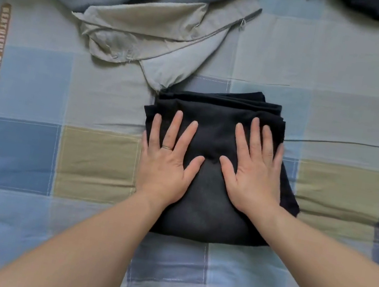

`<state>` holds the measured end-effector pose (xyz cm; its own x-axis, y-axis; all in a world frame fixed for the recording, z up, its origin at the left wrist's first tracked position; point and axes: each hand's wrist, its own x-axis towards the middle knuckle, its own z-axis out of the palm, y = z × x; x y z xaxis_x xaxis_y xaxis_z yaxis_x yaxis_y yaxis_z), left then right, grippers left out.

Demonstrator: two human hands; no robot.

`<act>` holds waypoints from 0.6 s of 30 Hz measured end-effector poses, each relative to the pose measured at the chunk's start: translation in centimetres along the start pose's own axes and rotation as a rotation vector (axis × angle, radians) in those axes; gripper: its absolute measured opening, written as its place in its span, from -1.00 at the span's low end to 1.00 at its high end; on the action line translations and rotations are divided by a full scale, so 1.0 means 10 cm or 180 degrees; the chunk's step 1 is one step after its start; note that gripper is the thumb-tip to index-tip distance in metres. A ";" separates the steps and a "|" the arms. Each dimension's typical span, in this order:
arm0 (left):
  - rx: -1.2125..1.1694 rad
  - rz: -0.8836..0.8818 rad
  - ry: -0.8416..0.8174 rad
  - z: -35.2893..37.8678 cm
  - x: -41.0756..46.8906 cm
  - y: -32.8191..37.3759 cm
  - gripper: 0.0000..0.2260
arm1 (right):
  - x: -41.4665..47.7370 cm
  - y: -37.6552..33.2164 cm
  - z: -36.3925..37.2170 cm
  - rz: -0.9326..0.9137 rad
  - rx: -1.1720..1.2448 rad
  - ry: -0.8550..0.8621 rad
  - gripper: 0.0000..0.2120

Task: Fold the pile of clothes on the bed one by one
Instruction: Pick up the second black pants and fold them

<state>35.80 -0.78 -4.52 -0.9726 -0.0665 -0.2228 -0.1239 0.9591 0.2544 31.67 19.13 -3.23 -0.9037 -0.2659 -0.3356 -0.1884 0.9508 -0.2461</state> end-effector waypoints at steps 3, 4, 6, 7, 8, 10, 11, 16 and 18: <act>0.0008 0.0031 0.0123 0.09 0.01 -0.03 -0.37 | 0.05 0.00 0.15 0.0024 -0.0094 0.0055 -0.30; 0.0027 0.0003 0.0063 0.05 0.00 -0.03 -0.37 | 0.05 -0.02 0.12 0.0037 -0.0095 -0.0016 -0.29; -0.0033 -0.0060 -0.0157 -0.08 0.01 0.02 -0.36 | 0.03 -0.03 -0.05 -0.0001 -0.0052 -0.0123 -0.28; -0.0094 -0.0098 -0.0256 -0.18 0.00 0.05 -0.34 | 0.01 -0.03 -0.16 -0.0046 0.0094 -0.0197 -0.26; -0.0172 -0.0126 -0.0277 -0.26 -0.01 0.07 -0.31 | -0.02 -0.02 -0.28 -0.0052 0.0340 -0.0239 -0.21; -0.0400 -0.0324 -0.0159 -0.40 -0.07 0.12 -0.18 | -0.13 0.05 -0.44 0.0114 0.0878 -0.0100 -0.09; -0.0598 -0.0586 -0.0095 -0.46 -0.10 0.14 -0.10 | -0.18 0.11 -0.48 0.0340 0.1118 -0.0017 -0.05; -0.1651 -0.2232 -0.0184 -0.52 -0.23 0.19 0.00 | -0.25 0.45 -0.54 0.1656 0.2458 -0.0299 -0.09; -0.1883 -0.2440 -0.0171 -0.51 -0.24 0.16 -0.16 | -0.21 0.51 -0.53 0.1927 0.3053 -0.0493 -0.26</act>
<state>36.94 -0.43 1.19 -0.5782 -0.5893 -0.5642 -0.8138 0.3664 0.4512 30.52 25.38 1.06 -0.6765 0.1141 -0.7275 0.6927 0.4342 -0.5759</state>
